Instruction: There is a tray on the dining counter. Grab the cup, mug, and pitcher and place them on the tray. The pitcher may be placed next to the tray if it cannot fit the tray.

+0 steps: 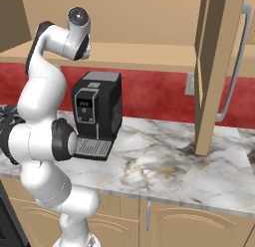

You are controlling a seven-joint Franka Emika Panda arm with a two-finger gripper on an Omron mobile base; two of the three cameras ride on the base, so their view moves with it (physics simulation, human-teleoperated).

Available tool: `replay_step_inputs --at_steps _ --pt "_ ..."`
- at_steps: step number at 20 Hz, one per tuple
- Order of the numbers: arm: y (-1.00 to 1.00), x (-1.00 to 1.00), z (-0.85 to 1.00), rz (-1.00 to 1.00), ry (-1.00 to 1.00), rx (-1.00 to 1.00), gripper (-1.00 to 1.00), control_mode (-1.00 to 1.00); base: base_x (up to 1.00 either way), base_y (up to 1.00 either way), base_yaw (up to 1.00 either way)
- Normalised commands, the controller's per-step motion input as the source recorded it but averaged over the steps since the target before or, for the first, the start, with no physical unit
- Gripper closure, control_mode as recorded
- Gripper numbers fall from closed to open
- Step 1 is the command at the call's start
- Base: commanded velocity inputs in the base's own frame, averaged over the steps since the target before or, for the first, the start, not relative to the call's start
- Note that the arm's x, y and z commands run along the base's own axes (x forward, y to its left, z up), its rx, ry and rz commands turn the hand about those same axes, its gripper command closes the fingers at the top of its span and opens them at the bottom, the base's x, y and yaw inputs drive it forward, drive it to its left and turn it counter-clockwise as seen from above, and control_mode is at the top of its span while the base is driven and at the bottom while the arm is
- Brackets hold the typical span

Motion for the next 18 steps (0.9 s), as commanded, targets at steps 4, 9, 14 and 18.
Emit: replay_step_inputs --at_steps 4,9,14,18 --pt "0.00 -0.11 0.00 0.00 0.00 0.00 1.00 -1.00 0.00 0.00 0.00" --pt "-0.20 -0.50 0.00 0.00 -0.04 0.01 1.00 -1.00 0.00 0.00 0.00" --pt "-0.38 -0.65 0.00 0.00 -0.02 0.01 1.00 -1.00 0.00 0.00 0.00" --pt "-0.34 -0.71 0.00 0.00 -0.01 0.00 1.00 -1.00 0.00 0.00 0.00"
